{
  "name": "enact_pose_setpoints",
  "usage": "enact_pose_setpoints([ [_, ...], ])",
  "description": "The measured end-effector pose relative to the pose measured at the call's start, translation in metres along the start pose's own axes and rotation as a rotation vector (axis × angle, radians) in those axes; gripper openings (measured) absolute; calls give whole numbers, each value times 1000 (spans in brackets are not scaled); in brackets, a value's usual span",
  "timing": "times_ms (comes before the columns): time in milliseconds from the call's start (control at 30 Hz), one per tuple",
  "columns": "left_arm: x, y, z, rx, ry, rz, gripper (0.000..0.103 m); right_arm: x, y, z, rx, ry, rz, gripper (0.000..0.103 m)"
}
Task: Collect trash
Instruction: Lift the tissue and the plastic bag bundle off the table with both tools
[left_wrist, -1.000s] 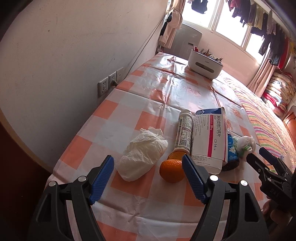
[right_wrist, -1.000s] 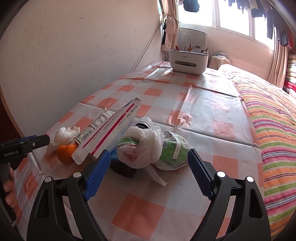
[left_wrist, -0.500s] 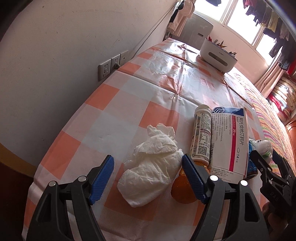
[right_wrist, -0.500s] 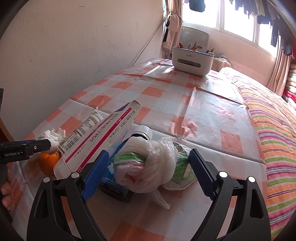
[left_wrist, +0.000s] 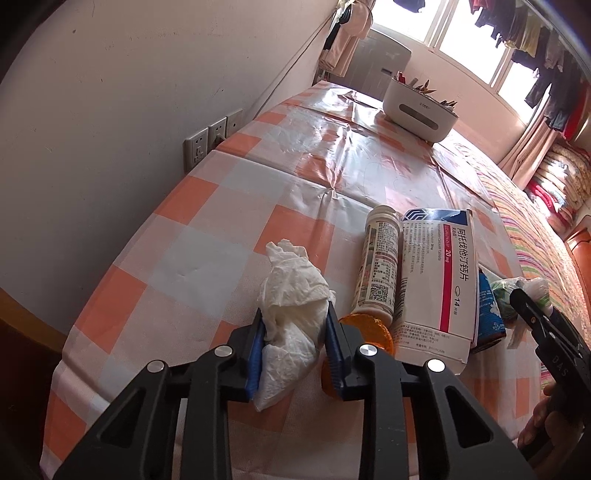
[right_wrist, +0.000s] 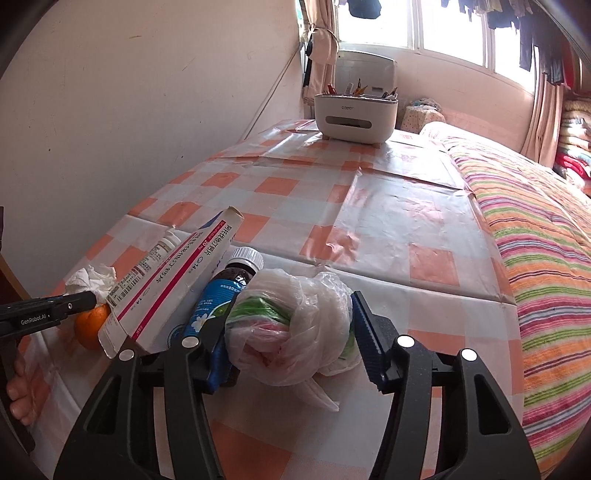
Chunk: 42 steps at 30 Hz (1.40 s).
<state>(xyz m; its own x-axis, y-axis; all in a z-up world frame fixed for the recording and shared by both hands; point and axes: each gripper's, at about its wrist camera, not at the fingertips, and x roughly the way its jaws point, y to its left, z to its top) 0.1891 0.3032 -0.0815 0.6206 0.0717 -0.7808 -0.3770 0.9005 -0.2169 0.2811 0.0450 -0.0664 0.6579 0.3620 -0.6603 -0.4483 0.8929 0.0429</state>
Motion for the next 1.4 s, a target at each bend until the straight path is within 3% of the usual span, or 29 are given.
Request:
enact_pose_setpoints([
  [467, -22, -10, -4, 50, -62, 3, 28, -41, -21, -31, 83, 0, 8, 56],
  [1400, -57, -20, -16, 90, -115, -49, 28, -76, -29, -51, 151, -16, 44, 56],
])
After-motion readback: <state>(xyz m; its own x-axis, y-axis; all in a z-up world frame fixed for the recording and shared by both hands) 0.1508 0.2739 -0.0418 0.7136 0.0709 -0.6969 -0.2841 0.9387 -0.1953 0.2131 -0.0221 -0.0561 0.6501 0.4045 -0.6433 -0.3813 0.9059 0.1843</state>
